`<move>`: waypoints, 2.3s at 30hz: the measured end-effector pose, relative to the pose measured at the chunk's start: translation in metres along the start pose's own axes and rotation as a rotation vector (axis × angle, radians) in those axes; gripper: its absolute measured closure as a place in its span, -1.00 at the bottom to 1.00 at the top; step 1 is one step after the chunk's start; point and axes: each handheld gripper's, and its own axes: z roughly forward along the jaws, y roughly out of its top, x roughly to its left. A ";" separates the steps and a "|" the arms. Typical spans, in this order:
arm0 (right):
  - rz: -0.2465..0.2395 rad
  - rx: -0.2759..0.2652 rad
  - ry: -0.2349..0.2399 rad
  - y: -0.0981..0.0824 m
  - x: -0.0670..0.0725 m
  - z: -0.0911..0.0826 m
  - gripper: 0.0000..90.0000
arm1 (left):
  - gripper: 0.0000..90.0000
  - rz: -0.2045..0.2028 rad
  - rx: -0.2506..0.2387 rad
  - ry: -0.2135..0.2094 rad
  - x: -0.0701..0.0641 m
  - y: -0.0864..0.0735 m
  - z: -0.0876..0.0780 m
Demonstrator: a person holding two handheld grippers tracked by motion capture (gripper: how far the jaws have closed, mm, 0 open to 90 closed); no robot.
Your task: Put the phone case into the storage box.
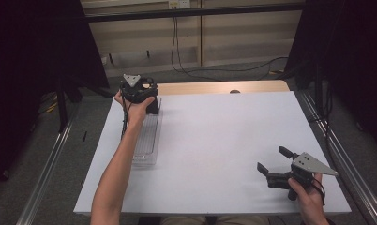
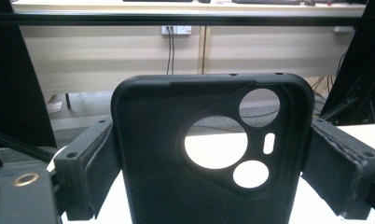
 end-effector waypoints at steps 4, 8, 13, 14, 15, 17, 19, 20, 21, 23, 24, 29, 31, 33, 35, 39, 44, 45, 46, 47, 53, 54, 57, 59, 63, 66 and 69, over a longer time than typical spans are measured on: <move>0.002 0.004 0.003 0.000 0.000 0.000 -1.00 | -0.73 0.003 0.020 -0.016 0.001 0.002 -0.005; -0.003 0.002 0.005 0.000 0.001 0.000 -1.00 | -0.72 -0.002 0.044 -0.028 0.005 0.004 -0.009; -0.006 0.000 0.002 0.000 0.001 0.001 -1.00 | -0.72 0.020 0.083 -0.057 0.006 0.006 -0.016; -0.005 0.002 0.001 0.000 0.001 0.001 -1.00 | -0.72 0.012 0.087 -0.055 0.006 0.007 -0.017; -0.004 0.002 0.002 0.000 0.001 0.001 -1.00 | -0.72 0.024 0.098 -0.065 0.007 0.007 -0.019; -0.004 0.004 0.007 0.000 0.001 0.001 -1.00 | -0.72 0.017 0.106 -0.080 0.009 0.008 -0.021; -0.006 0.005 0.005 0.000 0.002 0.001 -1.00 | -0.72 0.014 0.111 -0.078 0.010 0.008 -0.022; -0.004 0.006 0.002 0.000 0.002 0.002 -1.00 | -0.72 -0.004 0.108 -0.076 0.010 0.009 -0.022; -0.005 0.006 0.004 0.000 0.002 0.002 -1.00 | -0.71 -0.003 0.113 -0.078 0.011 0.009 -0.022; -0.003 0.006 0.005 0.000 0.002 0.002 -1.00 | -0.71 -0.016 0.103 -0.061 0.013 0.009 -0.021; -0.003 0.008 0.004 0.000 0.001 0.002 -1.00 | -0.71 -0.033 0.094 -0.069 0.013 0.008 -0.020; -0.003 0.003 -0.003 0.000 0.001 0.002 -1.00 | -0.70 -0.020 0.067 -0.048 0.009 0.006 -0.016; -0.007 0.001 0.000 0.000 0.001 0.001 -1.00 | -0.70 -0.021 0.060 -0.045 0.006 0.005 -0.015; -0.006 0.002 -0.001 0.000 0.001 0.001 -1.00 | -0.70 -0.019 0.049 -0.048 0.004 0.005 -0.013; -0.006 0.001 0.001 0.000 0.000 0.001 -1.00 | -0.70 -0.017 0.037 -0.040 0.004 0.005 -0.012; -0.009 0.001 0.002 0.000 0.000 0.001 -1.00 | -0.70 -0.012 0.034 -0.047 0.006 0.003 -0.010; -0.001 0.006 0.000 0.000 0.001 0.002 -1.00 | -0.71 -0.024 0.058 -0.027 0.003 0.005 -0.012; -0.003 0.007 0.004 0.000 0.001 0.002 -1.00 | -0.71 -0.034 0.060 -0.024 0.003 0.005 -0.012; -0.006 0.007 0.006 0.000 0.002 0.001 -1.00 | -0.71 -0.041 0.060 -0.020 0.003 0.005 -0.012; -0.005 0.006 0.009 0.000 0.002 0.001 -1.00 | -0.71 -0.056 0.058 -0.015 0.004 0.005 -0.012; 0.001 0.010 0.005 0.000 0.002 0.001 -1.00 | -0.71 -0.110 0.038 0.047 0.002 0.004 -0.008; -0.001 0.010 0.005 0.000 0.002 0.002 -1.00 | -0.71 -0.109 0.026 0.038 0.001 0.003 -0.007; 0.004 0.010 0.004 0.000 0.002 0.002 -1.00 | -0.72 -0.091 0.028 0.050 -0.003 0.003 -0.005; 0.003 0.009 0.004 -0.001 0.001 0.001 -1.00 | -0.72 -0.083 0.033 0.054 -0.006 0.003 -0.003; 0.000 0.004 0.005 -0.001 0.001 0.001 -1.00 | -0.73 -0.075 0.035 0.048 -0.008 0.002 0.000; 0.002 0.005 0.006 -0.001 0.000 0.001 -1.00 | -0.75 -0.077 0.034 0.035 -0.010 0.001 0.001; 0.003 0.004 0.004 -0.001 0.000 0.001 -1.00 | -0.76 -0.077 0.035 0.020 -0.010 0.001 0.003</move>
